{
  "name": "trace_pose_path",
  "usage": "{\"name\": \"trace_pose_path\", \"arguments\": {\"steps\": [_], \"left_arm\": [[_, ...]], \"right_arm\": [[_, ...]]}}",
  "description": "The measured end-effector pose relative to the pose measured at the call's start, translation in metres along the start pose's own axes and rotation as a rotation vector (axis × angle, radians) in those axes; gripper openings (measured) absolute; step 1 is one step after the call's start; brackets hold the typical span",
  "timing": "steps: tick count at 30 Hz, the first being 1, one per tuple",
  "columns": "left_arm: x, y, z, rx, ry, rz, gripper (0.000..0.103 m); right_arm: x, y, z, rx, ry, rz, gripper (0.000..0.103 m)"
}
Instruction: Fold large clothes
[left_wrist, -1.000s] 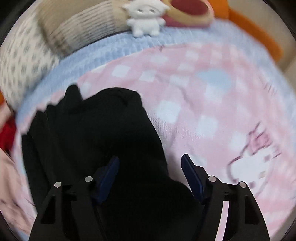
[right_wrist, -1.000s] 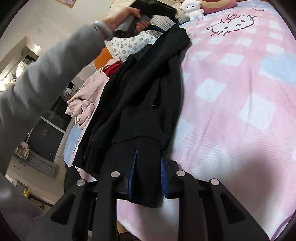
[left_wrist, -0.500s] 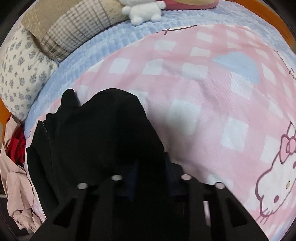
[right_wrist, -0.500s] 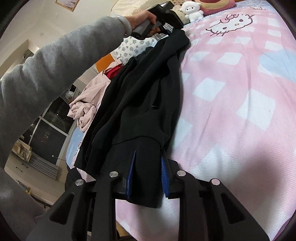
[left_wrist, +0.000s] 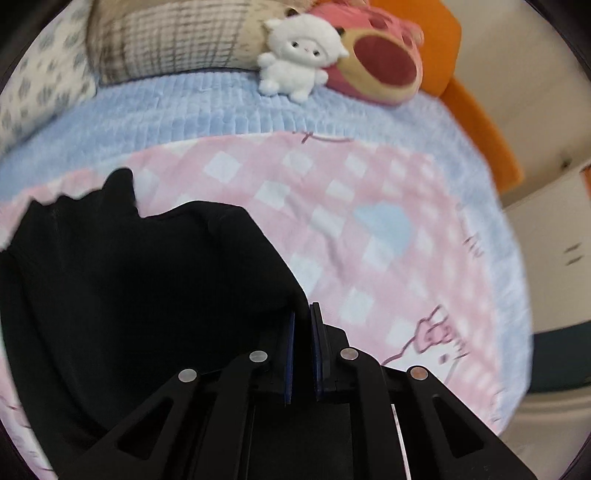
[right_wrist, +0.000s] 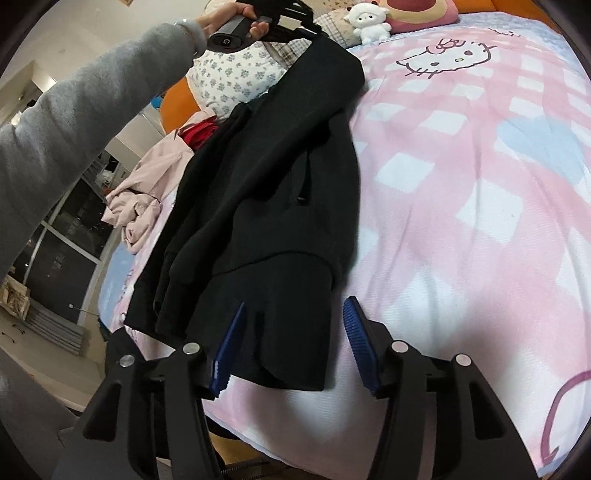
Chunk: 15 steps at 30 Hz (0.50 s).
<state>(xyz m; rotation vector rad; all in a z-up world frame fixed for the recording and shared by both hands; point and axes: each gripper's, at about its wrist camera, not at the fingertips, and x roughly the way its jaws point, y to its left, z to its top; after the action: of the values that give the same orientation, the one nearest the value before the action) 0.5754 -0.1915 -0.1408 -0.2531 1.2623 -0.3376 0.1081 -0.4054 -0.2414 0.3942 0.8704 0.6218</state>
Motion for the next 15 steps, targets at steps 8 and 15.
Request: {"name": "trace_pose_path", "arguments": {"steps": [8, 15], "left_arm": [[0.010, 0.016, 0.002, 0.025, -0.077, -0.092, 0.025], [-0.011, -0.008, 0.011, 0.100, -0.196, -0.002, 0.076]], "right_arm": [[0.003, 0.001, -0.010, 0.001, -0.026, -0.030, 0.020], [0.008, -0.007, -0.007, 0.016, -0.004, 0.018, 0.021]]}}
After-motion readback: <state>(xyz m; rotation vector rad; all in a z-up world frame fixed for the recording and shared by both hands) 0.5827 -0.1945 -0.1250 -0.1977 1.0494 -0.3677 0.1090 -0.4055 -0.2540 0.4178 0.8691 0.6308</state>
